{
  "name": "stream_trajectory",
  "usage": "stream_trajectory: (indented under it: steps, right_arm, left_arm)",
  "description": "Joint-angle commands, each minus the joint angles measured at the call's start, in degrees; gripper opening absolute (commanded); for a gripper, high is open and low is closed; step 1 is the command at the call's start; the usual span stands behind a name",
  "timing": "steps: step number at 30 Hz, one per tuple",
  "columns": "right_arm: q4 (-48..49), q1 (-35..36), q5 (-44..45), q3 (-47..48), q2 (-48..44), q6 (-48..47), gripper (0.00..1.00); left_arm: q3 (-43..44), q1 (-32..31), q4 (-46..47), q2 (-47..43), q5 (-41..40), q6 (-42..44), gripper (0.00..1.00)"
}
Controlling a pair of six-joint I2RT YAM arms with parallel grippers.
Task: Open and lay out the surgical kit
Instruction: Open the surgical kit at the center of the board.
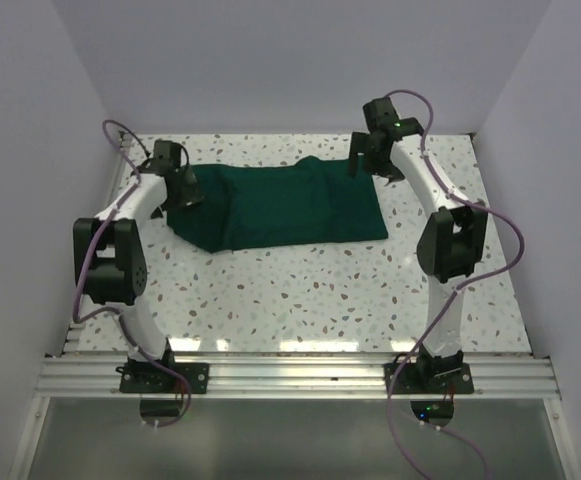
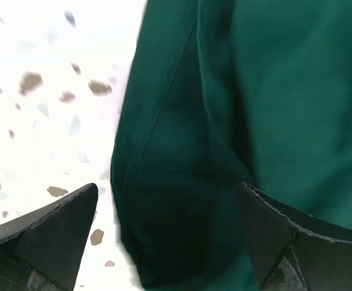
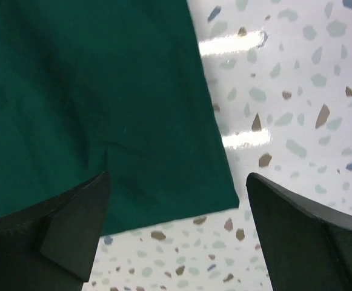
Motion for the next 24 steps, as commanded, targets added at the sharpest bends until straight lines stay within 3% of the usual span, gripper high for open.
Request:
stream_trajectory:
  steps: [1,7,16,24]
  right_arm:
    - [4.05,-5.50,-7.68,6.98,6.48,1.95,0.99]
    - [7.30,-7.18,-14.45,18.40,20.36,0.19,0.96]
    - [23.56,-7.88,-19.47,17.54,23.47,3.00,0.95]
    - [26.55,-7.88,-19.82,21.24,28.04,5.20,0.92]
  left_arm:
    - [5.36,-0.08,1.81,-7.56,-2.76,0.09,1.00]
    - [1.25,-0.17,-0.30,-16.34,-2.69,-2.37,0.99]
    - [-14.13,-5.79,-2.93,-29.89,-3.38,-4.83,1.00]
    - [-15.28,-9.49,-7.94,-33.06,-5.58,-5.89,1.00]
